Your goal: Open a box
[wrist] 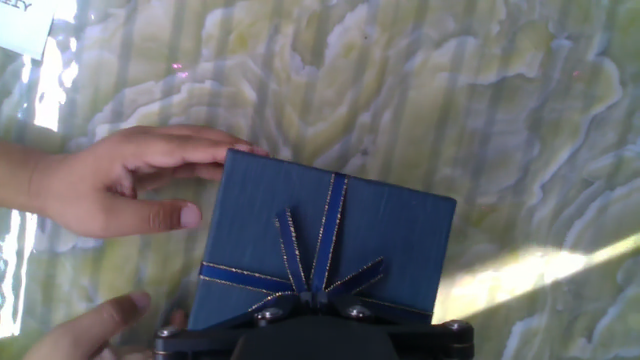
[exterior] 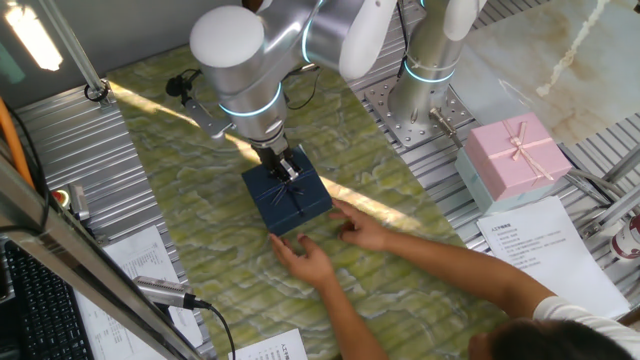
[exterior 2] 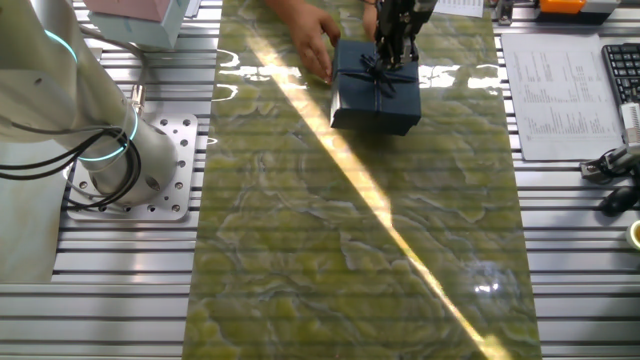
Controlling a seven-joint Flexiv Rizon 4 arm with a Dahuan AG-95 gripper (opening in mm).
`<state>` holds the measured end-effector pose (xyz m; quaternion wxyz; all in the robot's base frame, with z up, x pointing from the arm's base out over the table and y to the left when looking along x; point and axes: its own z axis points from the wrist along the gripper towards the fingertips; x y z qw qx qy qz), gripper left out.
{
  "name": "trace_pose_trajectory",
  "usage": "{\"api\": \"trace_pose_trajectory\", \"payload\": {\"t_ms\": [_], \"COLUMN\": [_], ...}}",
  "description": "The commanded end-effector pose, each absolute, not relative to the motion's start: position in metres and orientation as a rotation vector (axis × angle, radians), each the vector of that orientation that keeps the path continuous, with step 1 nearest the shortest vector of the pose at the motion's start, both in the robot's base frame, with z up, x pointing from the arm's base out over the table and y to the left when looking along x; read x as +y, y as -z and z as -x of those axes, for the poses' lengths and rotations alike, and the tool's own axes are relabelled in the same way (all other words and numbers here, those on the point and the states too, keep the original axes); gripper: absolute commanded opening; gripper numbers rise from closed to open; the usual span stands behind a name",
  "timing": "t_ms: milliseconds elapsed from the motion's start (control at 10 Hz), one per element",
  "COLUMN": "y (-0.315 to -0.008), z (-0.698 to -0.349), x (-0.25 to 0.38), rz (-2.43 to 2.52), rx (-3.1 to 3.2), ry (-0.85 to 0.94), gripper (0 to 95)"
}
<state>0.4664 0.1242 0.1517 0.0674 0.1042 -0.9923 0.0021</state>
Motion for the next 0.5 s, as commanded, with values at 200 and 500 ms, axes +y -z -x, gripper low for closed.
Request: {"api": "trace_pose_trajectory", "payload": {"t_ms": [200, 500], "y": [-0.1472, -0.1429], "z": [-0.4678, -0.4689], "x": [0.1232, 0.1231], "rz": [-0.316, -0.317], "rx": [-3.004, -3.009], "ry": [-0.006, -0.009], "gripper": [0.0, 0.0]}}
